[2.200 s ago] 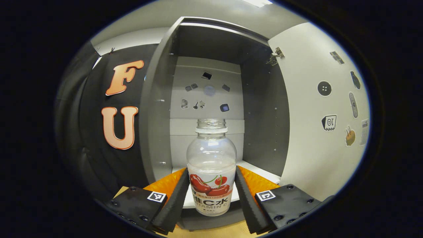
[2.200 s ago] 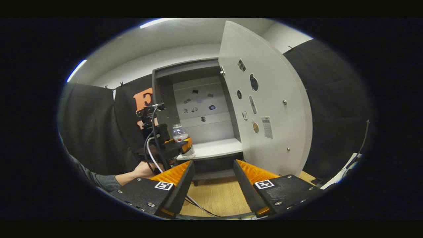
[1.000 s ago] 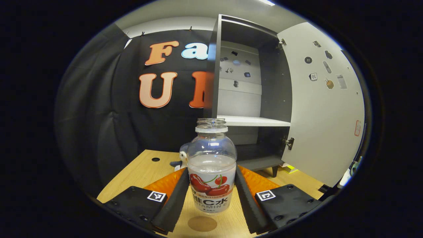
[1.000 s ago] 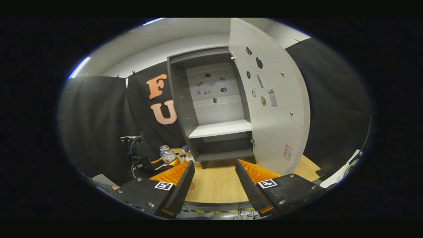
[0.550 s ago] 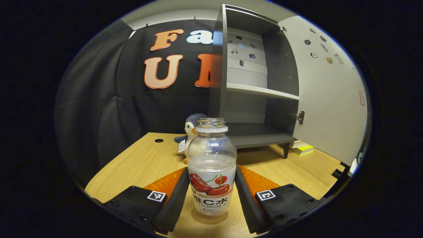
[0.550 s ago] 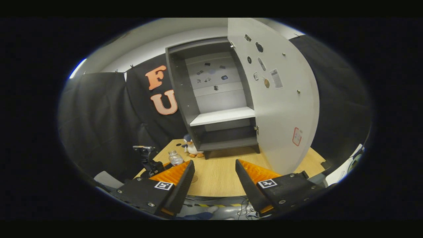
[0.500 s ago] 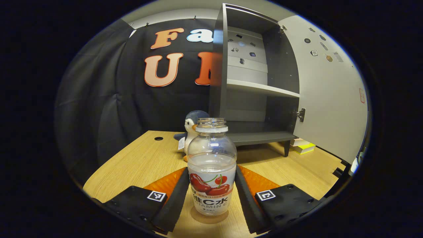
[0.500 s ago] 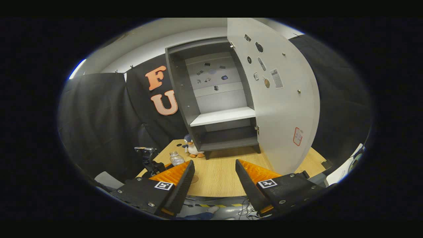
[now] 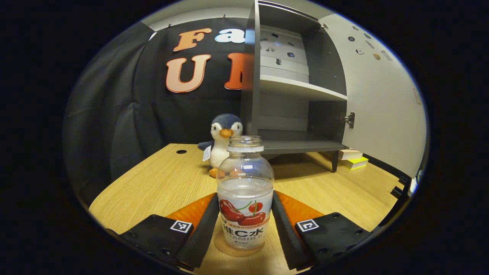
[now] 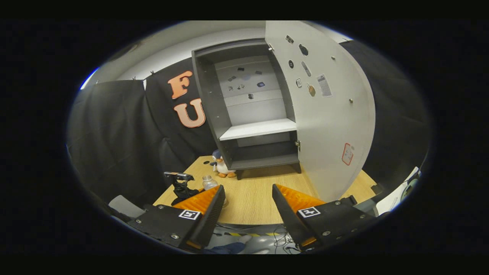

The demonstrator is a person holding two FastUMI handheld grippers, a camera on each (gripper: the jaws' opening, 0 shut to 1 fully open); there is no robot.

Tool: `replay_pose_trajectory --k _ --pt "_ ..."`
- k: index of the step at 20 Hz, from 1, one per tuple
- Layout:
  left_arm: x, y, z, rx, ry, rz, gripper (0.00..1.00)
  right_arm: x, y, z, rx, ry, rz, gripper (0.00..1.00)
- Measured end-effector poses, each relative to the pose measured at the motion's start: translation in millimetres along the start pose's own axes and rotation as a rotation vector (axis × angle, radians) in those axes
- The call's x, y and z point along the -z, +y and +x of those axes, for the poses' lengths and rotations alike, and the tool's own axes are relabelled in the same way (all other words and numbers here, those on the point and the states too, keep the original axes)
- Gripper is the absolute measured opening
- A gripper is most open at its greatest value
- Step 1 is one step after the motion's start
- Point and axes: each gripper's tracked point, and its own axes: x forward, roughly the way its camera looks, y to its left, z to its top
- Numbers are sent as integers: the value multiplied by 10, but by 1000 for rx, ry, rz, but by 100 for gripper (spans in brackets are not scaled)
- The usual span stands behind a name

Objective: Open the cabinet door with the right hand, grasp the bottle in the cabinet with the left hand and place it on the coaster, then close the cabinet door with the right hand.

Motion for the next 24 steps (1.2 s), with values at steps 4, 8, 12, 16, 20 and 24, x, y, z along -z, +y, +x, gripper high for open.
replay_pose_trajectory --k 4,8,12,16,20,24 --pt "18 -12 -88 -1 -6 17 84 9 33 35 -14 7 7 78" --pt "53 -9 -205 0 1 35 84 48 62 49 -22 18 19 78" --pt "100 -50 -230 15 21 83 85 54 106 53 -37 24 27 78" --pt "149 16 -267 -6 25 114 87 85 128 33 -46 30 39 78" --pt "137 128 -274 -31 20 127 89 91 129 53 -46 37 48 78" --pt "101 102 -270 -7 9 117 90 109 156 65 -56 41 58 78"
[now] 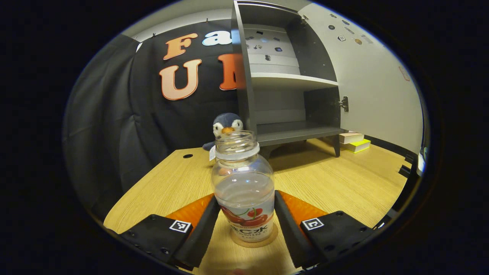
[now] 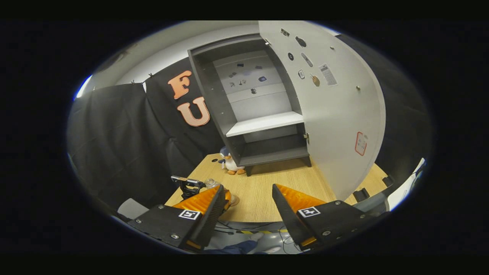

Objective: Open the cabinet door with the right hand, grasp the bottle in the cabinet with the left hand and place it on the coaster, then close the cabinet door with the right hand.

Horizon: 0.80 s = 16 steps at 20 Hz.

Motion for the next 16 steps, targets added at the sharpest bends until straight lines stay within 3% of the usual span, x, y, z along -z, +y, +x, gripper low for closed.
replay_pose_trajectory --k 7,16 --pt "-86 36 -4 -2 -15 -70 94 53 24 10 -4 13 -11 78" --pt "-469 45 -118 -5 -68 -71 96 -40 44 -19 -15 -7 -22 78"
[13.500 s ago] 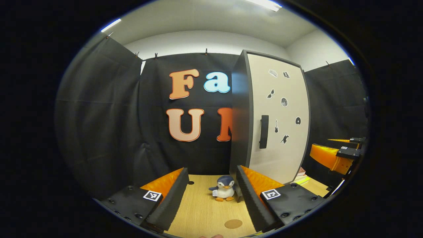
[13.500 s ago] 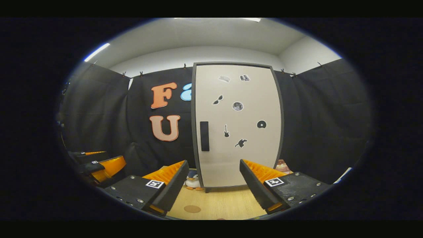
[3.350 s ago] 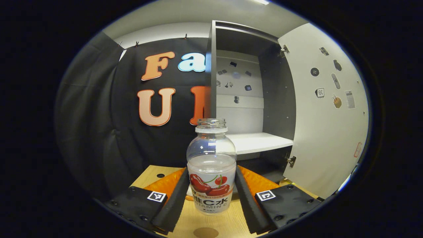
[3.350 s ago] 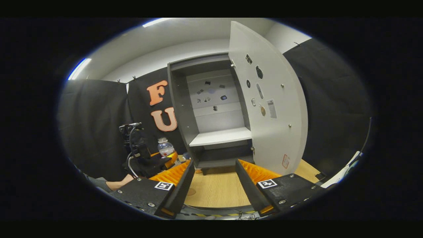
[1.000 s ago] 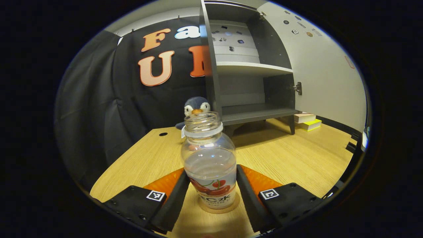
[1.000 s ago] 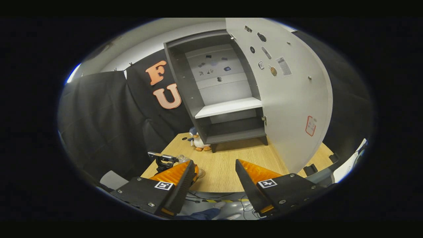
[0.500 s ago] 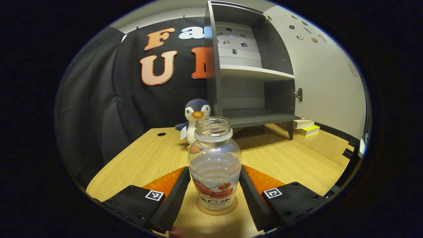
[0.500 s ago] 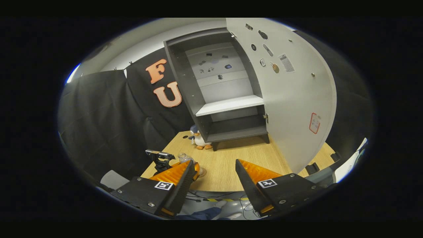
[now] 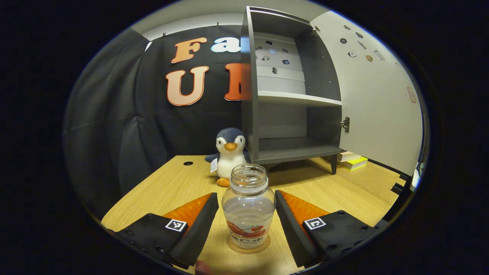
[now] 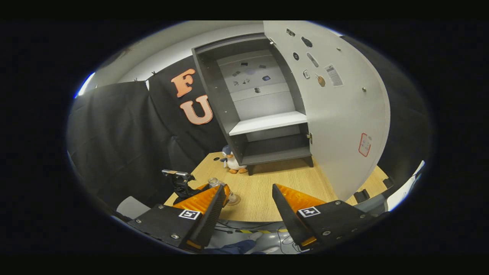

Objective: Open the cabinet door with the right hand, grasp the bottle in the cabinet with the left hand and place it on the coaster, then close the cabinet door with the right hand.

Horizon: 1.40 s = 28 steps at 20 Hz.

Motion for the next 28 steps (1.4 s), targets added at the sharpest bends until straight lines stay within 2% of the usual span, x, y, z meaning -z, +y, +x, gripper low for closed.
replay_pose_trajectory --k 8,13,18,24,28 --pt "-698 -74 -196 1 -69 24 96 -263 -122 -284 18 -84 6 78" --pt "-1234 -204 -469 32 -94 4 94 -627 -285 -591 44 -188 -5 78" --pt "-1746 -322 -620 65 -124 -12 95 -1010 -652 -916 113 -284 -29 78" --pt "-1988 -379 -668 75 -110 -18 95 -1463 -1284 -1289 229 -367 -90 78" --pt "-2104 -414 -691 76 -115 9 95 -1629 -1714 -1375 297 -371 -107 78"
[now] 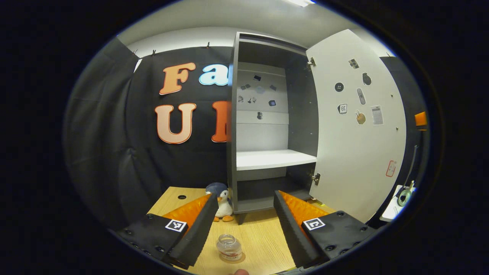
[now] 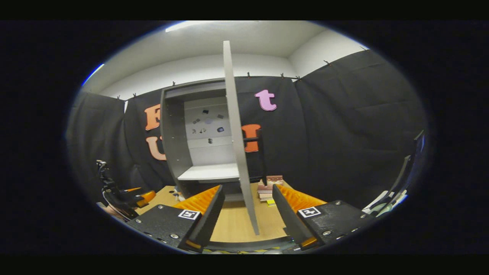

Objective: Open the cabinet door with the right hand, grasp the bottle in the cabinet with the left hand and place it on the coaster, then close the cabinet door with the right hand.

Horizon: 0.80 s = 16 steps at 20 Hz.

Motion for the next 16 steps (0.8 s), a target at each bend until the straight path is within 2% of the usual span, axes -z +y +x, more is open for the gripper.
replay_pose_trajectory --k 4,11,16 --pt "-105 23 25 -5 -10 15 95 -36 -171 217 6 2 -8 79" --pt "-170 186 106 -45 3 -65 95 28 -291 610 -9 19 2 79" --pt "-121 280 190 -65 19 -80 95 56 -259 638 -23 21 -15 80"
